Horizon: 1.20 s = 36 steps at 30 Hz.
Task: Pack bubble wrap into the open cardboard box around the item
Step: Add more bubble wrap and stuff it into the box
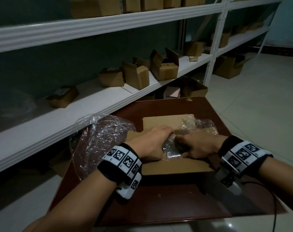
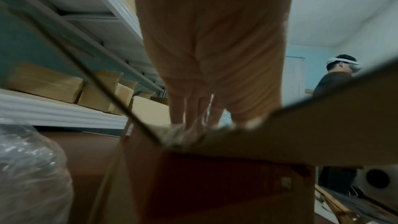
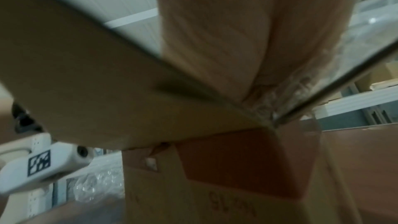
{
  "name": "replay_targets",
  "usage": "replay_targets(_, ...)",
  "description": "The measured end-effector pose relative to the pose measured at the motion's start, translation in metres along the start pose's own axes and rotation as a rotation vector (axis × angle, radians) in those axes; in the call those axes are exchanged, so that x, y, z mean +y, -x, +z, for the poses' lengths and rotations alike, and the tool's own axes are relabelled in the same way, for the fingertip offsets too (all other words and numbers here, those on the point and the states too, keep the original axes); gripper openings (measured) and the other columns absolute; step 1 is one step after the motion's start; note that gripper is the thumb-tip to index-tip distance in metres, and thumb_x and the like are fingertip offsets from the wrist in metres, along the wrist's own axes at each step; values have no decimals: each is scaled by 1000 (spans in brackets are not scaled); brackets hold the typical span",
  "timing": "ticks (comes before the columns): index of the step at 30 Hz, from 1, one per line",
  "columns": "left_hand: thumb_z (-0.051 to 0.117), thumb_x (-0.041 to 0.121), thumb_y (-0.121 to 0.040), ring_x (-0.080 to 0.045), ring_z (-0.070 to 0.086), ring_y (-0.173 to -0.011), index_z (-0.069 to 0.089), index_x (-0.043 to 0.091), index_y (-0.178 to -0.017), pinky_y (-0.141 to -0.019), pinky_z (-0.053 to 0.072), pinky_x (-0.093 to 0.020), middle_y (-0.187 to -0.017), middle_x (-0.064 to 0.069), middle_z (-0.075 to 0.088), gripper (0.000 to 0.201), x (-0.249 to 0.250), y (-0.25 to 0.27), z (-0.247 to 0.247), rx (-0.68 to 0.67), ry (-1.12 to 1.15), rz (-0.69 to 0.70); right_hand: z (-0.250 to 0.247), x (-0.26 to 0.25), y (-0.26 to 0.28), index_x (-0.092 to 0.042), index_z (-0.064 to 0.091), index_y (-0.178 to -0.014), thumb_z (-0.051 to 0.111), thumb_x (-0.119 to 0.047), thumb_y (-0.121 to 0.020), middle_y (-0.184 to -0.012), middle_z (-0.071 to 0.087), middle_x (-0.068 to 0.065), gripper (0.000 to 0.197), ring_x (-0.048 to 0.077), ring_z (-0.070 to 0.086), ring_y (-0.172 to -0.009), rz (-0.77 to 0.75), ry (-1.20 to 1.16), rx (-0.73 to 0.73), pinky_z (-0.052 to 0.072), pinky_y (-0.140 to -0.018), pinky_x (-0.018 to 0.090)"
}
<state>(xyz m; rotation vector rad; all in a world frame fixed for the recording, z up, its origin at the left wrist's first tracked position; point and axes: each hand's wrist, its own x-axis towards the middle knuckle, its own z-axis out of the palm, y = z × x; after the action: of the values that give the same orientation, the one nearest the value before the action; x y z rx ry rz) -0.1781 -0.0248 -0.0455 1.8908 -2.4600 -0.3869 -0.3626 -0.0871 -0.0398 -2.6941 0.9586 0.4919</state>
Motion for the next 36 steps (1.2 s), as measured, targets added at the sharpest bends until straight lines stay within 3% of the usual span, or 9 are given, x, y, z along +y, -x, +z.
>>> replay_targets(5,80,15,-74,-22,61,-104,52,23,-131,-91,60,-39,-117,1,59,64,-6,-10,12,-115,15,-49,8,2,-9,-25,54,-131,73,-48,-87,-120,64,-1,53,20,63,-109,-10,59,44,55,-97,35)
replay_targets(11,77,49,-88,-19,56,-127,48,21,-148,-111,47,-42,-144,0,56,72,-22,-9,9,-193,343,-70,14,3,-11,-26,61,-115,67,-36,-89,-96,67,-5,29,16,66,-86,-32,117,240,55,-75,27)
replay_targets(14,84,47,-83,-17,55,-129,44,20,-151,-111,48,-39,-147,1,54,83,-24,-7,7,-220,287,-48,16,2,-11,-26,61,-115,67,-42,-86,-89,67,-6,33,14,62,-75,-42,138,290,51,-67,24)
replay_targets(19,91,35,-76,-19,58,-124,47,24,-146,-106,51,-37,-140,2,58,83,-21,-10,18,-120,131,-33,17,7,-12,-27,62,-121,70,-48,-84,-99,70,-5,43,15,65,-83,-66,128,267,52,-72,25)
replay_targets(24,90,37,-75,-21,55,-126,48,25,-144,-108,48,-39,-142,2,58,82,-20,-9,20,-90,93,-21,13,18,-2,-33,47,-144,61,-57,-93,-129,65,-3,58,14,64,-110,-133,89,102,53,-96,34)
replay_targets(27,90,37,-76,-22,55,-126,48,24,-144,-108,48,-40,-142,2,58,81,-22,-9,22,-88,111,-19,-6,15,22,-39,48,-146,65,-58,-90,-135,58,-23,61,-3,56,-119,-223,-34,161,50,-104,27)
replay_targets(29,90,40,-76,-23,56,-126,48,23,-144,-107,48,-39,-142,1,58,82,-23,-10,24,-74,120,-7,-29,14,38,-34,62,-134,75,-52,-82,-117,63,-36,56,-17,58,-105,-261,-32,354,51,-98,16)
replay_targets(32,90,40,-75,-23,55,-126,47,22,-145,-107,48,-40,-143,0,58,83,-24,-11,25,-78,119,-5,-60,19,52,-27,66,-131,83,-44,-73,-118,72,-12,63,2,68,-102,-158,79,555,60,-88,31)
replay_targets(36,90,35,-76,-22,56,-124,49,22,-142,-106,50,-39,-140,1,59,79,-25,-12,26,-77,139,-15,-59,30,53,-43,68,-111,91,-42,-70,-92,66,-22,47,-5,62,-79,-40,102,417,51,-69,13)
